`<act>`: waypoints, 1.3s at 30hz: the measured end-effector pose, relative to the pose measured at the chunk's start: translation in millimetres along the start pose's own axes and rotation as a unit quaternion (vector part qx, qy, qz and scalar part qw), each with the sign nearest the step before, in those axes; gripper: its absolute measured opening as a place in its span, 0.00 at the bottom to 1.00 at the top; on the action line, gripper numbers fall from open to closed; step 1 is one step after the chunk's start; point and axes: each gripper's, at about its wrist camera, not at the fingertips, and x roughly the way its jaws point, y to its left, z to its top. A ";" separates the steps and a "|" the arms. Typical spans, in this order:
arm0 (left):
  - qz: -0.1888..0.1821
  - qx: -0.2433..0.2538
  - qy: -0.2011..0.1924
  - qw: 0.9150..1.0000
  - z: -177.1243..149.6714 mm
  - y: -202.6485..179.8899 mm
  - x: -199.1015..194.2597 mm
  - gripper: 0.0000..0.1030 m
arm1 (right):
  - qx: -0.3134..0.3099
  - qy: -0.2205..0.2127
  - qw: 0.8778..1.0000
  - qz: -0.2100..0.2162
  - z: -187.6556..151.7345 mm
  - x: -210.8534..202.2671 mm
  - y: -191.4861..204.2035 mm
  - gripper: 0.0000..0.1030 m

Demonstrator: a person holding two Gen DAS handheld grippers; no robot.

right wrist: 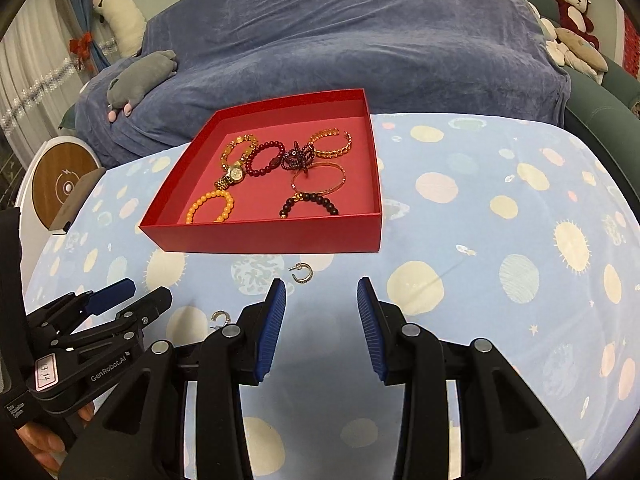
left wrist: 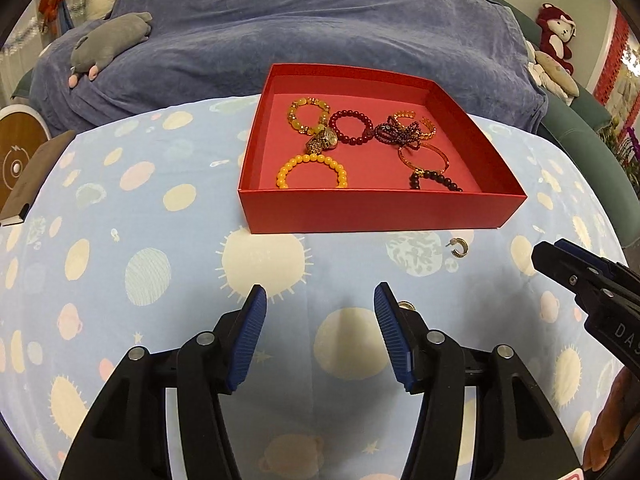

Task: Organize jewelry
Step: 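Withdraw both tools from the box toward the gold hoop earrings, then grasp a gold hoop earring with the left tool while the right grasps the other earring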

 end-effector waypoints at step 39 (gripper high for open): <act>-0.064 0.047 0.020 0.997 -20.9 -31.3 8.4 0.51 | -0.030 0.025 0.999 -0.025 1.3 43.6 7.4 0.15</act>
